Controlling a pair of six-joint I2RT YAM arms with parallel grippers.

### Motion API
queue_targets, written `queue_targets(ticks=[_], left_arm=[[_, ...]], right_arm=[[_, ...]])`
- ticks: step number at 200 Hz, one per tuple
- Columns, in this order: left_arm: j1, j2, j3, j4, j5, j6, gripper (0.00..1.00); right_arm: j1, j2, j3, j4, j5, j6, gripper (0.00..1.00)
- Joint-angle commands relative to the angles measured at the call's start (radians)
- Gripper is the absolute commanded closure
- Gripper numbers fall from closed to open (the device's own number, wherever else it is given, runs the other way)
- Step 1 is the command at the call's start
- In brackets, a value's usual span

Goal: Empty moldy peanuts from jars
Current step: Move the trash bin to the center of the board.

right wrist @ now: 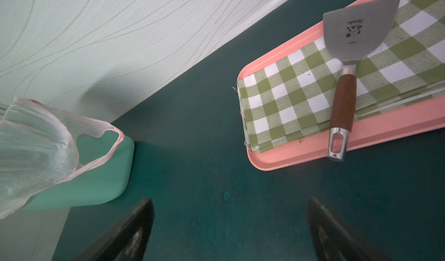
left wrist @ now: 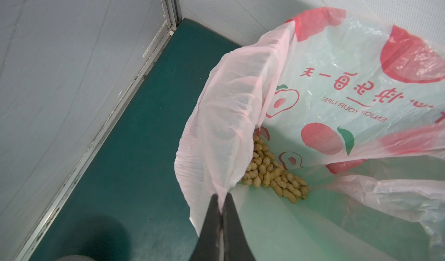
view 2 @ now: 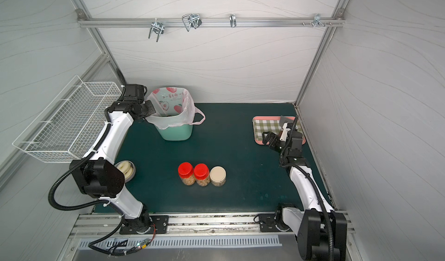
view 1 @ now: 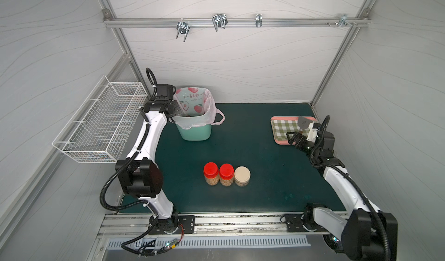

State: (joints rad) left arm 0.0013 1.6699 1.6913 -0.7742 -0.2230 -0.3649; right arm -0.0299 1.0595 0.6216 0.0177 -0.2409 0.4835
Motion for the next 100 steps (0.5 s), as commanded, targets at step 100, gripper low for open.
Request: queue_targets(ticks=[100], left_arm=[[-0.260, -0.162, -0.129, 0.038, 0.039, -0.251, 1.00]], right_arm=[[-0.012, -0.013, 0.023, -0.018, -0.014, 0.020, 0.01]])
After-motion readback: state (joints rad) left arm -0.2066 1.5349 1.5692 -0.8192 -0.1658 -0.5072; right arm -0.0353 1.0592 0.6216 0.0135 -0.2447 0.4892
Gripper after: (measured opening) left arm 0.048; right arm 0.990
